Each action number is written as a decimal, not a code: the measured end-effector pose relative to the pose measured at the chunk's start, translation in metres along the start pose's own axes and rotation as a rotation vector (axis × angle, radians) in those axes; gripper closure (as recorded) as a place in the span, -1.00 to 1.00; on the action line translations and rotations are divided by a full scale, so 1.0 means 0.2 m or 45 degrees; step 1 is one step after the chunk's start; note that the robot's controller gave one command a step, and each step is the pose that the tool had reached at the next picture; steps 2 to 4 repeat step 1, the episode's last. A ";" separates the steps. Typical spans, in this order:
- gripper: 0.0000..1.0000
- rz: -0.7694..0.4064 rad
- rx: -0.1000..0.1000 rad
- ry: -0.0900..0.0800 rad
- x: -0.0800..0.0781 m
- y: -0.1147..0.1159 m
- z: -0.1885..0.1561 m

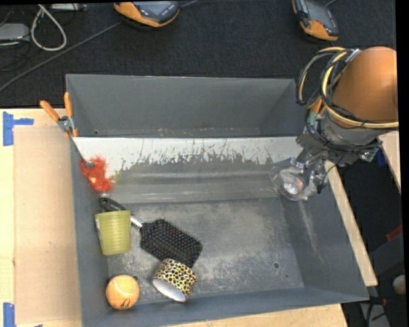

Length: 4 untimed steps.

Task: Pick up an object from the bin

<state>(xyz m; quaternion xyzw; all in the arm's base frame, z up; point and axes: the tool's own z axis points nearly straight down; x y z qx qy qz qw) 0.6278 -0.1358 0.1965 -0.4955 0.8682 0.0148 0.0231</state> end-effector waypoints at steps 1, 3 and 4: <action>1.00 0.005 0.020 -0.010 -0.03 -0.02 -0.27; 1.00 0.005 0.020 -0.010 -0.03 -0.02 -0.27; 1.00 0.005 0.020 -0.010 -0.03 -0.02 -0.27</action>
Offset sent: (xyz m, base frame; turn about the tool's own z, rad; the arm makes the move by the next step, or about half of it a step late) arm 0.0014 0.0006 0.0483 0.0021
